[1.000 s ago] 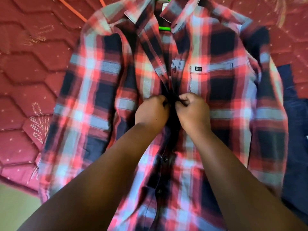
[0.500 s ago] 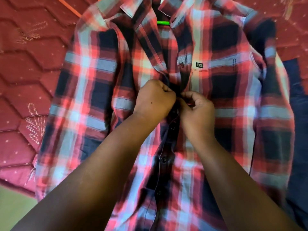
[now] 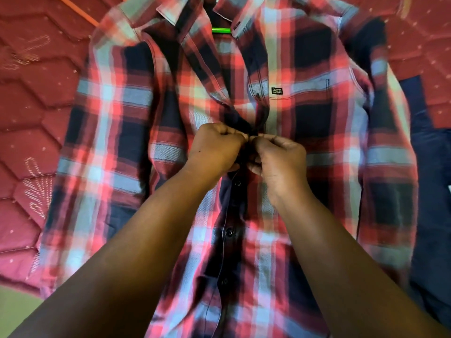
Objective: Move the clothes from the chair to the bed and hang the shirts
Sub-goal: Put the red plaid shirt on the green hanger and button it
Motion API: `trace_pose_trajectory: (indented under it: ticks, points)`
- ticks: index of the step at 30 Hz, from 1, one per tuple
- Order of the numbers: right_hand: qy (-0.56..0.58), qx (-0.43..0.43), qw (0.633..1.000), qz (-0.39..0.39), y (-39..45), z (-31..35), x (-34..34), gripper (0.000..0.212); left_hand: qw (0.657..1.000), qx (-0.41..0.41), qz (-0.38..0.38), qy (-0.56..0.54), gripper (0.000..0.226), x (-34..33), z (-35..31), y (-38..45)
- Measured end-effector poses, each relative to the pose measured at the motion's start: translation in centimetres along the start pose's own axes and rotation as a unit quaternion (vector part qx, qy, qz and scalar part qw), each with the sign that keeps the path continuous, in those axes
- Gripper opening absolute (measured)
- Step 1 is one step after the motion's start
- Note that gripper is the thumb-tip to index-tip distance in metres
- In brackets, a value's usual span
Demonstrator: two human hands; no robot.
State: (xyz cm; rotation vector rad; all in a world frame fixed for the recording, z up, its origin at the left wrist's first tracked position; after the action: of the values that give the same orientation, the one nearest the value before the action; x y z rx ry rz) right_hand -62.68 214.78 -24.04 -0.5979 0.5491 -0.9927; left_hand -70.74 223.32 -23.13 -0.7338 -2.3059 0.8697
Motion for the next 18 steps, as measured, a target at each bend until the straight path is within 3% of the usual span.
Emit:
trace_pose_trajectory:
  ticks: [7,12,18]
  points:
    - [-0.003,-0.078,0.995,0.058,1.0,-0.5,0.4,0.014,1.0,-0.001,-0.007,0.01,0.016,0.5,0.5,0.8]
    - [0.007,-0.152,0.982,0.108,2.4,-0.9,0.7,0.007,0.998,0.021,0.032,-0.054,0.012,0.4,1.0,0.9]
    - [-0.063,-0.093,0.99,0.086,3.2,-1.3,0.1,0.005,0.987,0.081,0.044,-0.132,0.008,0.2,1.7,1.3]
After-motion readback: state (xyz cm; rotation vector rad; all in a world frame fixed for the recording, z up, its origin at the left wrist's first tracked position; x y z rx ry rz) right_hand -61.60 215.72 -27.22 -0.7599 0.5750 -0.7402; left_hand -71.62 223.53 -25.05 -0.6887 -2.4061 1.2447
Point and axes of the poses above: each hand's wrist, its own y-axis towards the middle knuckle, its own x-axis out of the back of the hand, z = x × y, the point moved 4 cm from there along y, towards the middle knuckle, and after that the axes turned 9 degrees about y, right-handed, at the moved point
